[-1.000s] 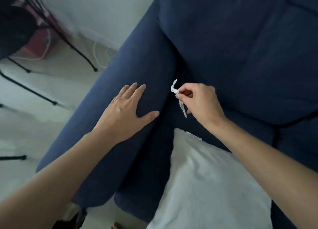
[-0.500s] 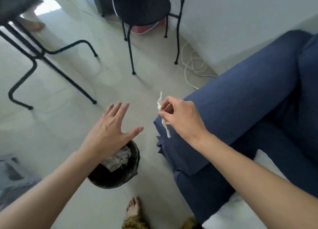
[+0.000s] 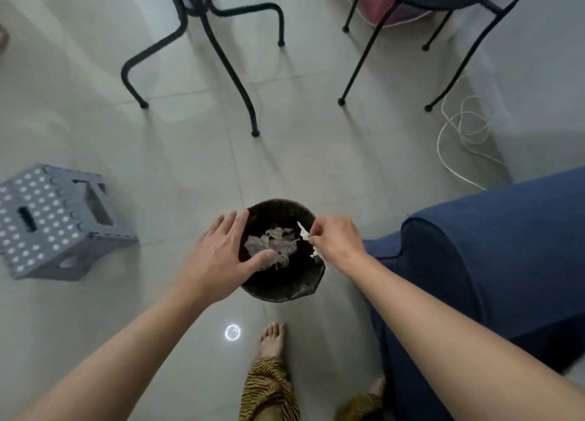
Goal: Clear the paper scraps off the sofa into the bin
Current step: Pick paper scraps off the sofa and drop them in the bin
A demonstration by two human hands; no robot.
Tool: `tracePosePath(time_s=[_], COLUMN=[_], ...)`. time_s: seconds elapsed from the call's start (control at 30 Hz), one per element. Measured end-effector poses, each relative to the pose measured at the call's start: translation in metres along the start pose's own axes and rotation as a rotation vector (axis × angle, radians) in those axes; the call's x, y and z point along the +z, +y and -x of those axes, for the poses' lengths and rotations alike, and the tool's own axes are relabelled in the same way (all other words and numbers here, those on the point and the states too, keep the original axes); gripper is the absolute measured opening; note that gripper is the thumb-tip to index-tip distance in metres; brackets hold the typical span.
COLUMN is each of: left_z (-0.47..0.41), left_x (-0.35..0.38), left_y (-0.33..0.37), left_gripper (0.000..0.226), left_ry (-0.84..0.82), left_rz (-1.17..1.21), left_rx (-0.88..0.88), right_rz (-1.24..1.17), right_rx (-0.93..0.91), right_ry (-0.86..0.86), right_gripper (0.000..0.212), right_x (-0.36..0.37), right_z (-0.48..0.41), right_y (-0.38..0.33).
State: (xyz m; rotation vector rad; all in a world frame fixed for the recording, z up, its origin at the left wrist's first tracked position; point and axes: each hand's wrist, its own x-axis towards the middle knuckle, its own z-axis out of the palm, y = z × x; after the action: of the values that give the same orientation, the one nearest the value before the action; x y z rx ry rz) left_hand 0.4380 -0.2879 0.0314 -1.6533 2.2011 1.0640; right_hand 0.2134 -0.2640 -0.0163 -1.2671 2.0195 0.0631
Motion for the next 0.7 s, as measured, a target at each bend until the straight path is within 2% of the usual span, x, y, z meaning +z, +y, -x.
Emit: tracePosePath(time_s=[0.13, 0.33, 0.53, 0.7], left_z=[0.005, 0.008, 0.003, -0.001], left_x=[0.001, -0.001, -0.010, -0.019], left_y=[-0.019, -0.031, -0.016, 0.032], left_gripper=[0.098, 0.090, 0.093, 0.092], left_ry=[-0.028, -0.009, -0.002, 0.048], left_rz=[0.026, 0.059, 0.070, 0.082], left_rx=[-0.037, -0.038, -0.013, 0.092], right_rz=[0.010, -0.007, -0.025, 0.107], right_rx=[0.021, -0.006, -0.097, -0.087], right_ry=[-0.021, -0.183, -0.096, -0.042], right_gripper=[0.010, 0.038, 0.060, 0.081], right_x=[0.026, 0.046, 0.014, -0.039], right_z=[-0.012, -0.017, -0.003, 0.026], right_y=[-0.010, -0.015, -0.019, -0.007])
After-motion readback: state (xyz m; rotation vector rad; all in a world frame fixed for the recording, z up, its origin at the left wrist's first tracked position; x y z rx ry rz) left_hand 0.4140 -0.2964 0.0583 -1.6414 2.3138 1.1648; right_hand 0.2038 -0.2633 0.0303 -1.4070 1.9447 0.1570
